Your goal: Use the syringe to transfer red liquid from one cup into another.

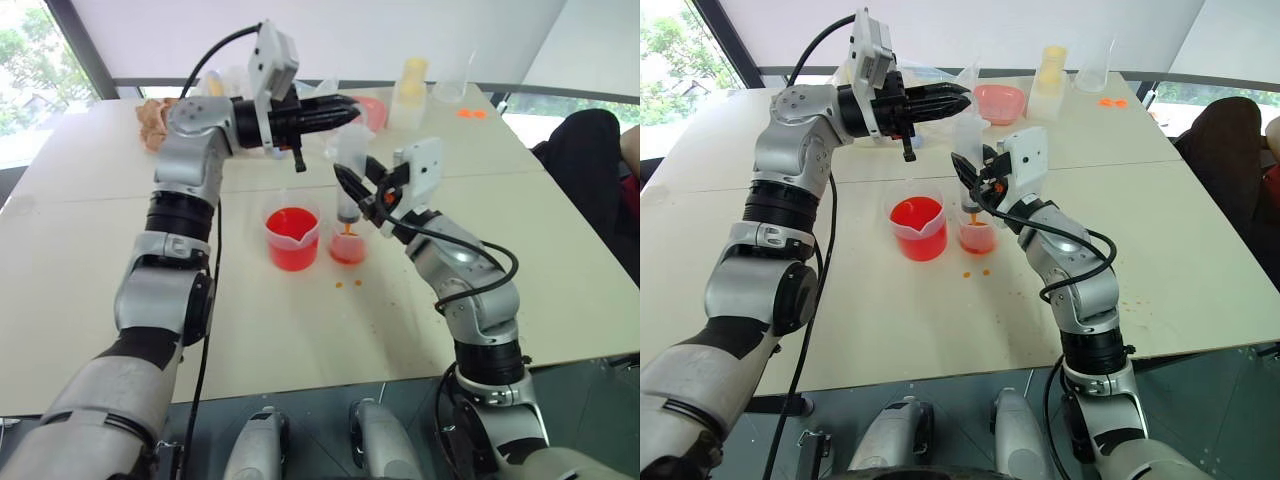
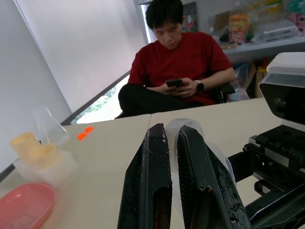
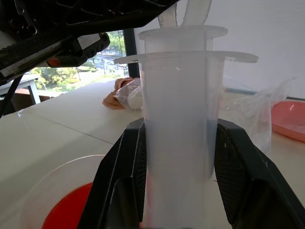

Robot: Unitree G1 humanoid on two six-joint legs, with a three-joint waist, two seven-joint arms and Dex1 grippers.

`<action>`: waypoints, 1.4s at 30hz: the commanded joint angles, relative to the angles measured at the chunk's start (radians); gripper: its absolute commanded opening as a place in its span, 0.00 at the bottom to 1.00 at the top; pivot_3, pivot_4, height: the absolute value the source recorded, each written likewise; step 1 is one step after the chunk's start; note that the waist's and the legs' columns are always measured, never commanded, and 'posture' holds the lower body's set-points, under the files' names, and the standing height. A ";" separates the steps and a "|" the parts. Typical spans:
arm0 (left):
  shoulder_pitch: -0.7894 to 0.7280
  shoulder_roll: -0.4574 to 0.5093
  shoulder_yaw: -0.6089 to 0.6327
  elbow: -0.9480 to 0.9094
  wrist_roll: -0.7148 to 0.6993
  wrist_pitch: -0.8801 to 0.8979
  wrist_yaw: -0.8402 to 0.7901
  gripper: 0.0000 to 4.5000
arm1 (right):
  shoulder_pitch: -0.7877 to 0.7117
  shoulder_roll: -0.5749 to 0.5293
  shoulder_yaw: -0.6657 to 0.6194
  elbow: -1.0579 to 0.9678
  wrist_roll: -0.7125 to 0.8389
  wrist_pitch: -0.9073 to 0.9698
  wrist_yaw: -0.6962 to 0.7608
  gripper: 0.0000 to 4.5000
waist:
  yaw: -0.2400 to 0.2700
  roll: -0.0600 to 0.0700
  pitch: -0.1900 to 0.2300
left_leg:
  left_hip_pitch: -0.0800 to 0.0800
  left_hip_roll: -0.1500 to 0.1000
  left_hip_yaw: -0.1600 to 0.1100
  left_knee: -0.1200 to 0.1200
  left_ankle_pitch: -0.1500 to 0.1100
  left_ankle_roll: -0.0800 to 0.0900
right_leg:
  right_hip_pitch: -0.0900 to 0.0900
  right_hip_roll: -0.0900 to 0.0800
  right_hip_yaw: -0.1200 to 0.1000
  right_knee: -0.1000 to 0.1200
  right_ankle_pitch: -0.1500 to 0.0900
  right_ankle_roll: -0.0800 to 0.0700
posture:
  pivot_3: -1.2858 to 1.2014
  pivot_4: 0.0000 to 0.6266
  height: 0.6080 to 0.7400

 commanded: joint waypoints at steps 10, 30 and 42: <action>-0.036 0.044 0.057 0.003 -0.094 0.108 0.026 0.33 | -0.077 -0.009 -0.105 -0.085 0.038 -0.033 -0.036 0.32 | -0.004 0.000 0.000 | 0.000 0.000 0.000 0.000 0.000 0.000 | 0.000 0.000 0.000 0.000 0.000 0.000 | 0.52 0.24 1.00; 0.633 0.386 -0.060 -1.062 -0.317 0.633 0.114 0.33 | -0.292 -0.462 -0.499 0.242 0.399 1.047 -0.138 0.32 | 0.025 0.002 0.000 | 0.001 0.003 0.001 -0.001 -0.001 0.001 | 0.002 -0.002 0.001 -0.003 0.000 -0.001 | 0.52 0.24 1.00; 0.825 0.318 -0.083 -1.140 -0.366 0.639 0.271 0.33 | -0.185 -0.444 -0.330 0.432 0.281 0.983 -0.064 0.32 | 0.026 0.002 0.000 | 0.002 0.001 0.001 0.000 0.000 0.001 | 0.004 -0.001 0.001 -0.003 0.000 0.000 | 0.52 0.24 1.00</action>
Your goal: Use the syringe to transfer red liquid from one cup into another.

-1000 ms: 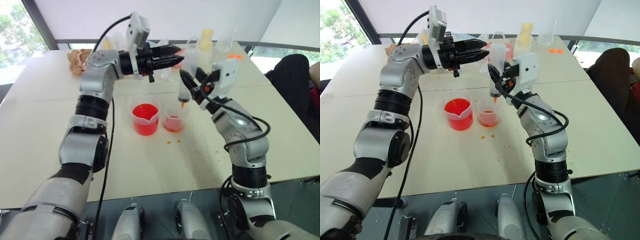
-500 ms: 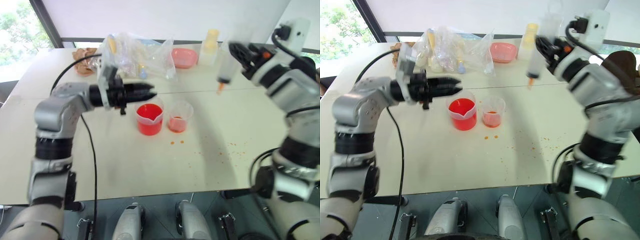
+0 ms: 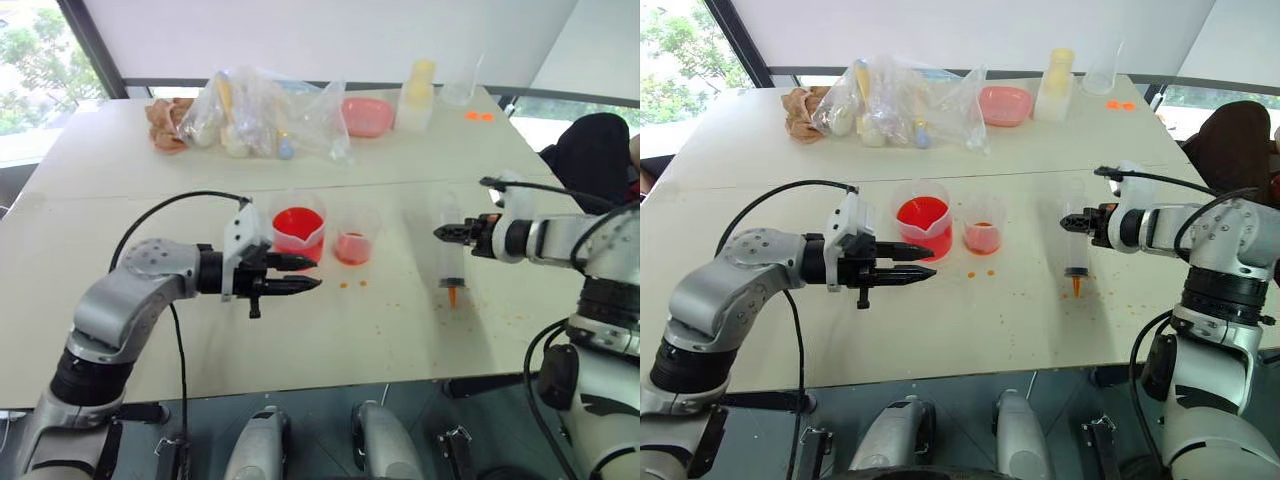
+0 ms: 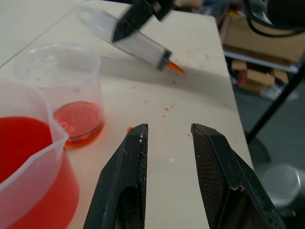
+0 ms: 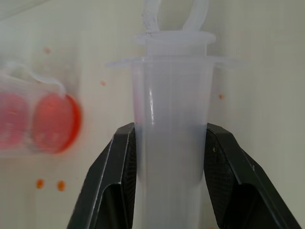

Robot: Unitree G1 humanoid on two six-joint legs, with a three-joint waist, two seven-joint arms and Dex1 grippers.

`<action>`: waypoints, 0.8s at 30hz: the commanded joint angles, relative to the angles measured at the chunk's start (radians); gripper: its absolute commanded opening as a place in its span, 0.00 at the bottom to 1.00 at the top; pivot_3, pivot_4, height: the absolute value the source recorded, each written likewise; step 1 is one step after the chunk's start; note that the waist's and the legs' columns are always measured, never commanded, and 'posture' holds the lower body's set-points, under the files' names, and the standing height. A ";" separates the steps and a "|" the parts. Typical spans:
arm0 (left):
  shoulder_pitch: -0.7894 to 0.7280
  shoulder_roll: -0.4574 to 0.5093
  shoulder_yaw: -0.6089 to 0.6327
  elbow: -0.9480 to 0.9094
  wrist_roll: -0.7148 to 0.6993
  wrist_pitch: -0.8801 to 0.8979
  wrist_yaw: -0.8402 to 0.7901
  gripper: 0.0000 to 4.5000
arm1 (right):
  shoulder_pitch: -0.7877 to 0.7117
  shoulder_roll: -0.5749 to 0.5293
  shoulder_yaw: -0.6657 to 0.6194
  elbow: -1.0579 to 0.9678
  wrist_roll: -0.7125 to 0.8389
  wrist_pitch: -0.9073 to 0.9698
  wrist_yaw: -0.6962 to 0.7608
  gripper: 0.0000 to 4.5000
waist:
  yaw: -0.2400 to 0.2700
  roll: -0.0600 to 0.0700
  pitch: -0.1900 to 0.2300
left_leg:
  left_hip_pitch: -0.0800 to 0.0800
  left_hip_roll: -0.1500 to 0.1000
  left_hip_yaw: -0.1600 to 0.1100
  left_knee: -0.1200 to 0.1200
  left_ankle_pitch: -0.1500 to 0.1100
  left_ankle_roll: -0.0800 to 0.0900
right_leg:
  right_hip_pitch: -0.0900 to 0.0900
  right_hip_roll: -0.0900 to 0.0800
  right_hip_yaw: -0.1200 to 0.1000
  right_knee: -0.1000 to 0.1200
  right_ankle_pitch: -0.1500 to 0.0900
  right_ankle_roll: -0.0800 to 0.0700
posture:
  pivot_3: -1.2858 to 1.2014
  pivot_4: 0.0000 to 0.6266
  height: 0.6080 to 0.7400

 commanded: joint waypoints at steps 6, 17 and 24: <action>-0.003 0.009 0.009 -0.022 -0.029 0.005 0.045 0.34 | -0.001 -0.005 0.030 0.033 -0.081 -0.072 0.042 0.86 | 0.000 0.000 0.000 | 0.001 0.000 0.000 0.000 0.000 0.000 | 0.001 0.000 0.000 0.000 0.000 0.000 | 0.52 0.24 1.00; -0.075 -0.037 0.235 0.045 -0.317 0.201 0.169 0.34 | 0.042 -0.110 -0.031 -0.169 0.018 -0.027 0.223 0.99 | 0.002 0.000 0.000 | 0.000 0.000 -0.001 0.000 0.000 0.000 | 0.001 0.000 -0.001 0.000 0.000 0.000 | 0.52 0.24 1.00; 0.033 0.087 0.427 0.060 -0.370 0.249 0.239 0.34 | 0.208 -0.161 -0.277 -0.488 0.153 -0.082 0.348 0.99 | -0.001 0.000 0.000 | 0.002 0.001 -0.001 0.000 -0.001 0.001 | 0.002 0.002 -0.001 -0.001 0.000 0.000 | 0.52 0.24 1.00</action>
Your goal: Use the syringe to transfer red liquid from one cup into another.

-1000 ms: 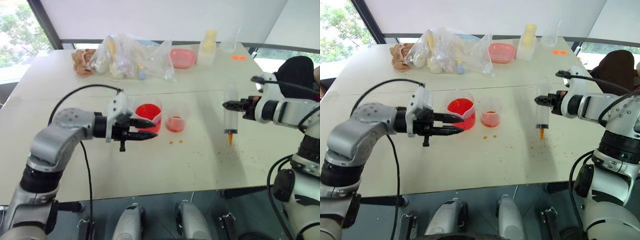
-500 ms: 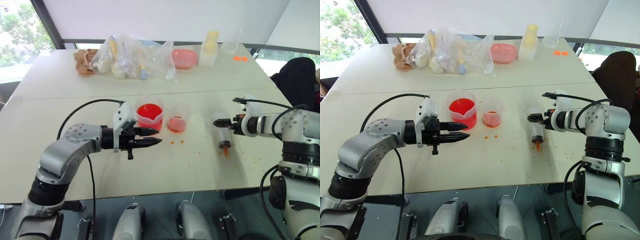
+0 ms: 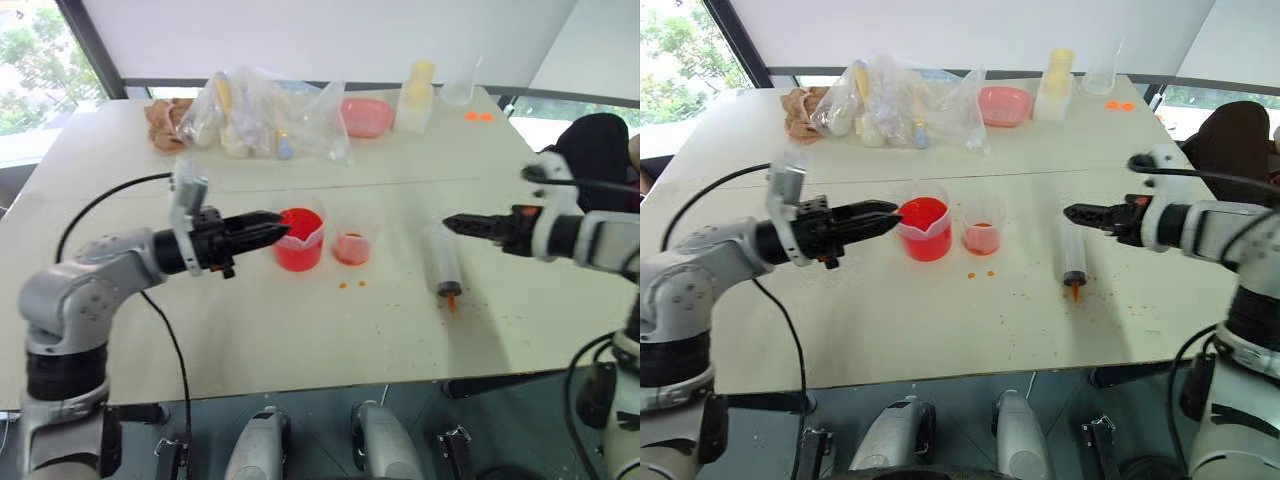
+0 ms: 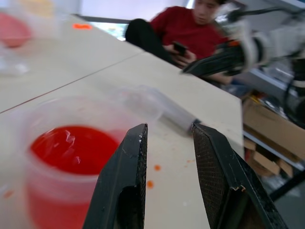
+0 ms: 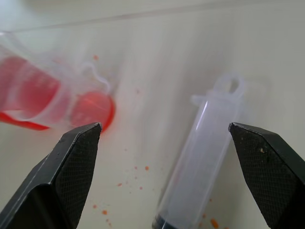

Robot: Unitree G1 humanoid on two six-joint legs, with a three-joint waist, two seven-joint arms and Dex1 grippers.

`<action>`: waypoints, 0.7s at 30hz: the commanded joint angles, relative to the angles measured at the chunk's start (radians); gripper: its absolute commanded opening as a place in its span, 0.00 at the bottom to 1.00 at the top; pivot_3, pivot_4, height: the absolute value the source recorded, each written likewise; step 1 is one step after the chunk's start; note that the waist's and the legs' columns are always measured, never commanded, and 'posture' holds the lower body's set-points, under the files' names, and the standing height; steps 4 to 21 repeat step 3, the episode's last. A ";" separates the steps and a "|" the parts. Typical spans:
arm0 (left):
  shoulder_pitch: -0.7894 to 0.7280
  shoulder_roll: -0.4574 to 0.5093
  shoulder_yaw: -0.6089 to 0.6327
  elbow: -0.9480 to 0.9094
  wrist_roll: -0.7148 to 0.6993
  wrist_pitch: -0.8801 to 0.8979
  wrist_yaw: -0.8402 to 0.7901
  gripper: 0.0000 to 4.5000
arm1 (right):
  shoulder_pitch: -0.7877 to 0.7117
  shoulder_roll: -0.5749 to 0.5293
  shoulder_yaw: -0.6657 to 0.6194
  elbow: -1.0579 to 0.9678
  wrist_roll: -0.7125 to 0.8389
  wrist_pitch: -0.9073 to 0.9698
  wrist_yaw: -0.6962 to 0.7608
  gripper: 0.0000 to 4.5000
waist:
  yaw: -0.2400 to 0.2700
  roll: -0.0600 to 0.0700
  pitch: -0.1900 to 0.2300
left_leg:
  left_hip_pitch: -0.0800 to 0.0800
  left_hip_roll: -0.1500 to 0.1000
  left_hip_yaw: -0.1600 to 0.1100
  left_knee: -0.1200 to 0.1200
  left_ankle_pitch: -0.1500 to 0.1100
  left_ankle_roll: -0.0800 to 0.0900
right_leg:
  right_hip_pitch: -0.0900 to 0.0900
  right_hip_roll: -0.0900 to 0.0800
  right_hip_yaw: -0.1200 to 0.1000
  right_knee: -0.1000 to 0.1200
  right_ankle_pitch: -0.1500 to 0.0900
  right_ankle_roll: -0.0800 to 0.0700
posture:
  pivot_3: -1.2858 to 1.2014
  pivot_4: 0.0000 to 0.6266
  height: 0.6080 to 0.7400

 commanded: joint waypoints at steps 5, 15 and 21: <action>0.113 0.092 0.121 -0.040 -0.042 0.017 0.009 0.34 | 0.266 0.002 -0.126 -0.209 -0.030 -0.335 0.115 0.99 | 0.005 0.000 0.000 | 0.000 0.000 0.000 0.000 0.000 0.000 | 0.001 0.000 0.000 -0.001 0.000 0.000 | 0.52 0.24 1.00; 0.113 0.092 0.121 -0.040 -0.042 0.017 0.009 0.34 | 0.266 0.002 -0.126 -0.209 -0.030 -0.335 0.115 0.99 | 0.005 0.000 0.000 | 0.000 0.000 0.000 0.000 0.000 0.000 | 0.001 0.000 0.000 -0.001 0.000 0.000 | 0.52 0.24 1.00; 0.113 0.092 0.121 -0.040 -0.042 0.017 0.009 0.34 | 0.266 0.002 -0.126 -0.209 -0.030 -0.335 0.115 0.99 | 0.005 0.000 0.000 | 0.000 0.000 0.000 0.000 0.000 0.000 | 0.001 0.000 0.000 -0.001 0.000 0.000 | 0.52 0.24 1.00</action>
